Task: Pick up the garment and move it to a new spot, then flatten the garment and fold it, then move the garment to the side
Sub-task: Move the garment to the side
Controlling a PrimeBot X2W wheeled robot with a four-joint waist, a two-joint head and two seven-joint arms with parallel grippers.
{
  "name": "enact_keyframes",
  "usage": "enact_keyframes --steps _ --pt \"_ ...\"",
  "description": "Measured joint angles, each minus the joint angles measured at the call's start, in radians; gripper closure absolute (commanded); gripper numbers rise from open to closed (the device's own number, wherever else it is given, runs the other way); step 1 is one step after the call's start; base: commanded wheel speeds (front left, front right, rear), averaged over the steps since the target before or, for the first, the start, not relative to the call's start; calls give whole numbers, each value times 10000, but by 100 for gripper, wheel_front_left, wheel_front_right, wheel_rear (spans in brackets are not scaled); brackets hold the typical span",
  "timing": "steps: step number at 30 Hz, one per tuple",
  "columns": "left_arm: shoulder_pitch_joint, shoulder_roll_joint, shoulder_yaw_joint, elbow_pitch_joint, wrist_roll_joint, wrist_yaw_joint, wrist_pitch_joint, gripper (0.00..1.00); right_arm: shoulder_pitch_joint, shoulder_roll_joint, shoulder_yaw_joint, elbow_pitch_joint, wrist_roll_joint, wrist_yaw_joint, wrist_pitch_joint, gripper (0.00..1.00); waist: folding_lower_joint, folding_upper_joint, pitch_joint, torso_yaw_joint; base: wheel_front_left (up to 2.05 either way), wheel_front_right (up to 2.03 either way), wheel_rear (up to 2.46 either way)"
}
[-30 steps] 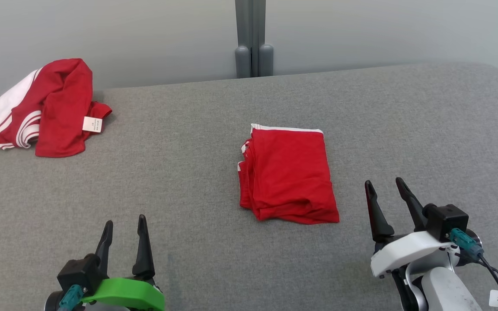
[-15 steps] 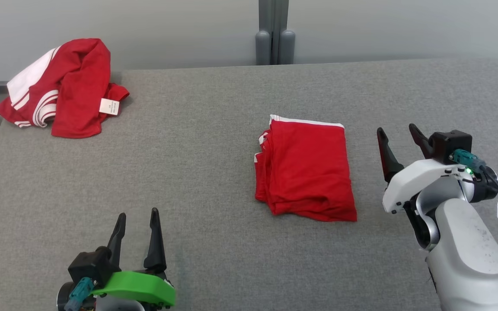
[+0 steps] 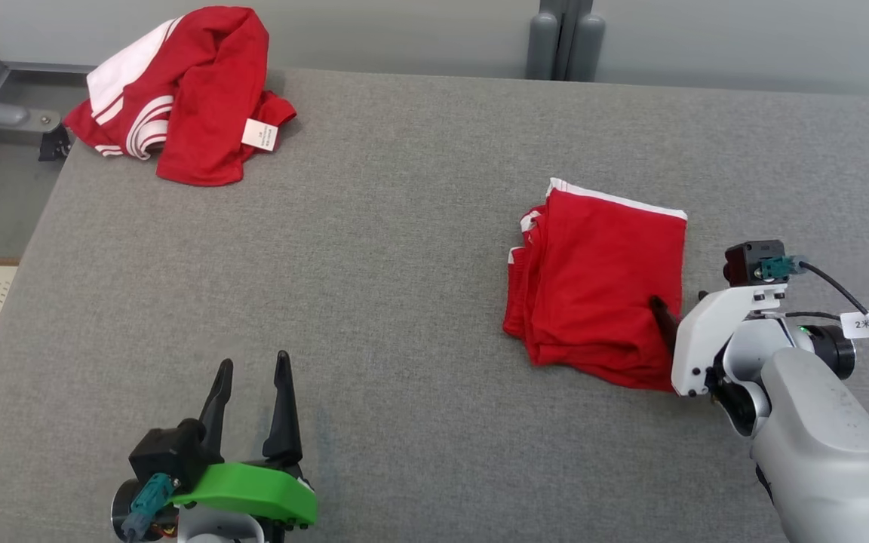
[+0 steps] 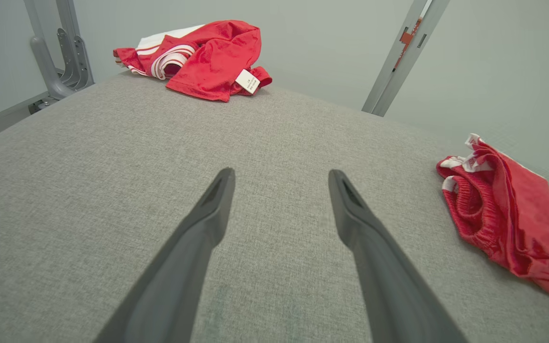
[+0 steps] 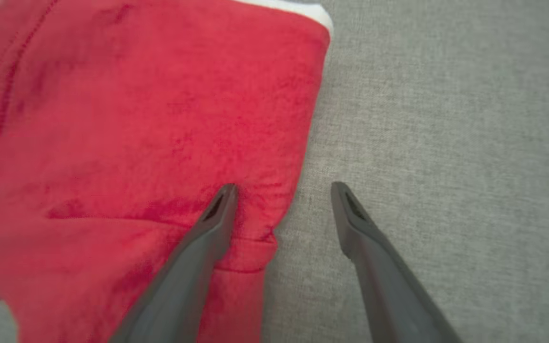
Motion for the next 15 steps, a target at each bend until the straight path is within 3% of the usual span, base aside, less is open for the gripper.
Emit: enact_keyframes --steps 4,6,8,9,15 --pt "-20 0 -38 -29 0 19 0 0 -305 -6 244 487 284 0 171 0 0 0 202 188 0 0 0" --pt "-46 0 -38 -42 0 23 0 0 -493 0 368 627 428 -2 198 54 0 0 293 233 0 0 0" --pt "-62 0 -40 -52 0 27 0 0 -673 -12 545 761 546 0 196 78 0 0 385 245 0 0 0" --pt "-72 0 -38 -59 0 27 0 0 -750 -8 627 815 583 0 196 100 0 0 418 238 0 0 0" --pt "-214 -2 -56 -190 190 12 0 0 -1254 -67 1220 993 750 4 -59 100 0 0 560 -72 0 0 0"
